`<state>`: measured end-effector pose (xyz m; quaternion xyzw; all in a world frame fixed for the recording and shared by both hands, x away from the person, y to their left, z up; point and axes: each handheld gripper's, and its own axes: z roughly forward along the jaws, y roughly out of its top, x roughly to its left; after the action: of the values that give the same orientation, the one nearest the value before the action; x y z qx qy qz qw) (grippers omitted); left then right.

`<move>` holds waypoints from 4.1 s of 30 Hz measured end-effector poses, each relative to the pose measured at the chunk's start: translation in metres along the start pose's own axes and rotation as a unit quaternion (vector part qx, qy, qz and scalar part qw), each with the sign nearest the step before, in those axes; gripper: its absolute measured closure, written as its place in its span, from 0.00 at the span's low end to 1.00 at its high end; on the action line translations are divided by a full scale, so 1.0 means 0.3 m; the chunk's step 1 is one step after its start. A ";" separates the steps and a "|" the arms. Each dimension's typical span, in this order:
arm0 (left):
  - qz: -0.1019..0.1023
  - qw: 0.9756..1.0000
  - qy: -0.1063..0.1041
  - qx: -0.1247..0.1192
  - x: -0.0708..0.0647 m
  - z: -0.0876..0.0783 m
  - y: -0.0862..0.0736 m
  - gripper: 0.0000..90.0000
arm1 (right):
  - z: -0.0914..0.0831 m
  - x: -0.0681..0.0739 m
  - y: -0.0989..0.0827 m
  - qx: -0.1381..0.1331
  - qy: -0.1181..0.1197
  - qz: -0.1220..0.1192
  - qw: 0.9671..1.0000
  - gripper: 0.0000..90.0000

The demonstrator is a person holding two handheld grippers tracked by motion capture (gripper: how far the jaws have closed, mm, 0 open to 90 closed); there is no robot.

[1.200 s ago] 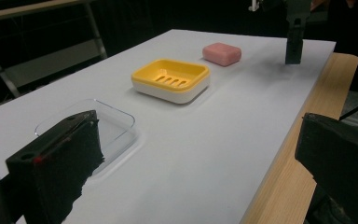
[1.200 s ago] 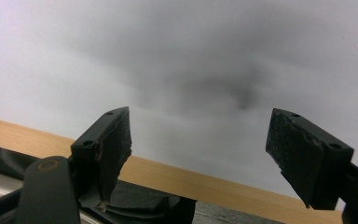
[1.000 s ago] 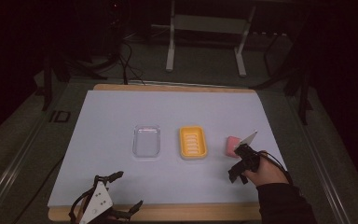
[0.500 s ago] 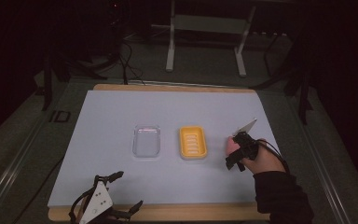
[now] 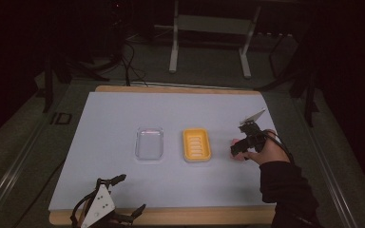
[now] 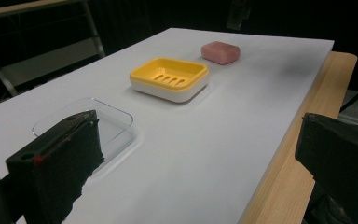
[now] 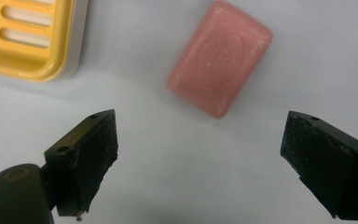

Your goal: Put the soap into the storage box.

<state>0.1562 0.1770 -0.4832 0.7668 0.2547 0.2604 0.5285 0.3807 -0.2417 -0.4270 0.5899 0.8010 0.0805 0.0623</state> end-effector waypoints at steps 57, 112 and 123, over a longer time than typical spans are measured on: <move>-0.001 1.000 -0.005 0.001 -0.003 0.001 -0.002 0.01 | 0.258 -0.033 0.135 0.060 -0.036 0.135 0.988 0.41; 0.001 1.000 -0.011 -0.001 -0.005 0.002 0.002 0.01 | -0.006 0.265 0.260 0.019 -0.007 0.040 0.999 0.41; 0.001 1.000 -0.013 -0.001 -0.005 0.002 0.002 0.01 | 0.060 0.396 0.271 0.027 0.007 0.017 0.999 0.41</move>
<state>0.1556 0.1755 -0.4830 0.7700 0.2464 0.2511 0.5323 0.4251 -0.1036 -0.4288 0.6043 0.7932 0.0640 0.0398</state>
